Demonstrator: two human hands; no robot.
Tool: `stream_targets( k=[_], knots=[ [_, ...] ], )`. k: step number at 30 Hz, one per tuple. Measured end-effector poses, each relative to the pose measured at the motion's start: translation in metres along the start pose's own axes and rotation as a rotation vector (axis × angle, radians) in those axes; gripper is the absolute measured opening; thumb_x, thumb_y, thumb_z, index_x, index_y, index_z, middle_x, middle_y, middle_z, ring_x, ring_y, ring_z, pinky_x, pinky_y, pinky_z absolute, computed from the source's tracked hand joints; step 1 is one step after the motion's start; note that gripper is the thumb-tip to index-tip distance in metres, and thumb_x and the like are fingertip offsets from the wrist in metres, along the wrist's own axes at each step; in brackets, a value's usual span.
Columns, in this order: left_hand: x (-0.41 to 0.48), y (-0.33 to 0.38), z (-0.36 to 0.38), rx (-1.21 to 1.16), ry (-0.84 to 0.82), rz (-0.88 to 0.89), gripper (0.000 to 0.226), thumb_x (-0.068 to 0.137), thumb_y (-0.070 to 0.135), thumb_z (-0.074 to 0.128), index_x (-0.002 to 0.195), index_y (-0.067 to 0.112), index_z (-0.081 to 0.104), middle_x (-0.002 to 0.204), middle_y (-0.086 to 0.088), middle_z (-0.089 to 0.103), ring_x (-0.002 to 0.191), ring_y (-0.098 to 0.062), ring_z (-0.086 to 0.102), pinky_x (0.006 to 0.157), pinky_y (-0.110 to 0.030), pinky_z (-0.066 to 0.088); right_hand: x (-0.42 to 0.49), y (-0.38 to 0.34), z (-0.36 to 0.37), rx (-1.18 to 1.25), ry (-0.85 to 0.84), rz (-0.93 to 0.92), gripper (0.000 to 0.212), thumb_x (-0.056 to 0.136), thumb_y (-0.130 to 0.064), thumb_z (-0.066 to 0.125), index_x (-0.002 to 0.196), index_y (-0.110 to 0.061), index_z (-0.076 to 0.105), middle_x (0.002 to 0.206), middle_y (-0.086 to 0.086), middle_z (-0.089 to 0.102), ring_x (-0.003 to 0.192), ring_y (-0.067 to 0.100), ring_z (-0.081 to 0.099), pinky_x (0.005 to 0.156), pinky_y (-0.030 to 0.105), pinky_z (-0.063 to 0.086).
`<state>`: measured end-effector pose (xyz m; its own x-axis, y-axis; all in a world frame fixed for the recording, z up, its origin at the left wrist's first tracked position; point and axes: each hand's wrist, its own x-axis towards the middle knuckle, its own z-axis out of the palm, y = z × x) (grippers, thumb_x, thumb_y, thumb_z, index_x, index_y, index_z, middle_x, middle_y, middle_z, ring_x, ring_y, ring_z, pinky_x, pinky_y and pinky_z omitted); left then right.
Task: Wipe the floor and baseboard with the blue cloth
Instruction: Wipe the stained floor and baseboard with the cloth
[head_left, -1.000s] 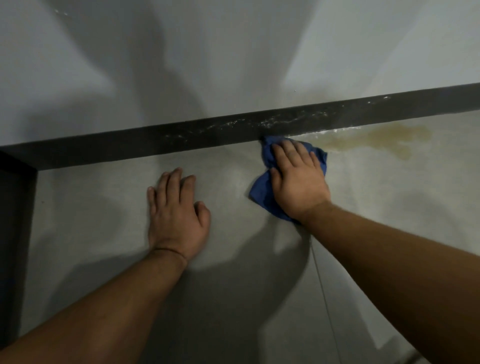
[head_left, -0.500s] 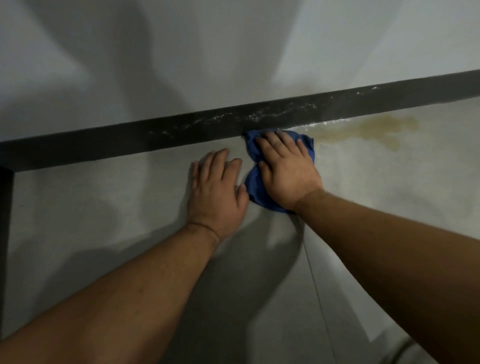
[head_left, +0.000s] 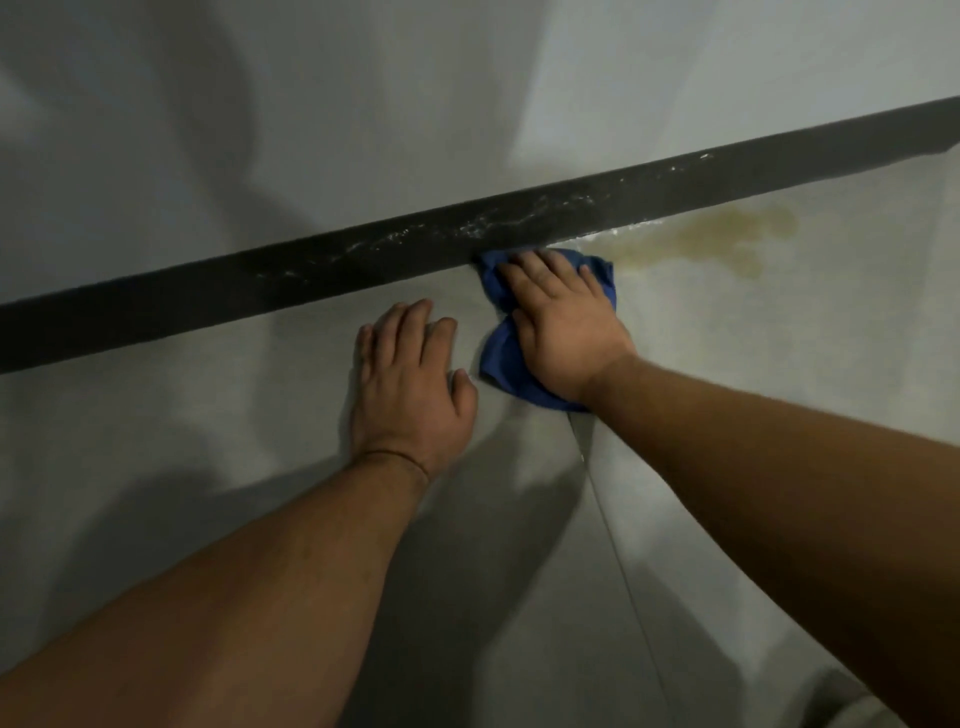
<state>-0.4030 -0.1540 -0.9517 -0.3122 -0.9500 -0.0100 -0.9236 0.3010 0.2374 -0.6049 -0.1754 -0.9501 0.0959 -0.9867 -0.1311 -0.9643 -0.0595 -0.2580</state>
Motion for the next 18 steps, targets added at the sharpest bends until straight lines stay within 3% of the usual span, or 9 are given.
stream_targets(
  k=[6, 12, 18],
  knots=[
    [0.0, 0.001, -0.003, -0.008, -0.02, -0.005, 0.062, 0.088, 0.039, 0.036, 0.145, 0.018, 0.048, 0.159, -0.011, 0.039, 0.15, -0.031, 0.032, 0.125, -0.056, 0.021, -0.03, -0.001, 0.003, 0.025, 0.082, 0.199, 0.055, 0.107, -0.036, 0.035, 0.16, -0.021, 0.033, 0.169, 0.005, 0.028, 0.158, 0.028, 0.017, 0.129, 0.055, 0.014],
    [0.0, -0.001, 0.0, 0.013, -0.018, -0.002, 0.061, 0.089, 0.038, 0.039, 0.145, 0.018, 0.047, 0.16, -0.012, 0.039, 0.151, -0.031, 0.032, 0.125, -0.055, 0.021, -0.034, -0.012, 0.011, 0.0, 0.016, -0.019, 0.057, 0.105, -0.039, 0.035, 0.159, -0.022, 0.035, 0.168, 0.004, 0.032, 0.158, 0.03, 0.02, 0.128, 0.059, 0.013],
    [0.0, 0.0, 0.001, 0.009, -0.008, -0.006, 0.06, 0.088, 0.037, 0.042, 0.144, 0.017, 0.048, 0.158, -0.012, 0.04, 0.149, -0.032, 0.033, 0.125, -0.056, 0.021, 0.001, 0.014, -0.002, -0.019, 0.037, -0.017, 0.055, 0.105, -0.034, 0.036, 0.159, -0.02, 0.036, 0.167, 0.004, 0.034, 0.156, 0.029, 0.024, 0.128, 0.055, 0.016]
  ],
)
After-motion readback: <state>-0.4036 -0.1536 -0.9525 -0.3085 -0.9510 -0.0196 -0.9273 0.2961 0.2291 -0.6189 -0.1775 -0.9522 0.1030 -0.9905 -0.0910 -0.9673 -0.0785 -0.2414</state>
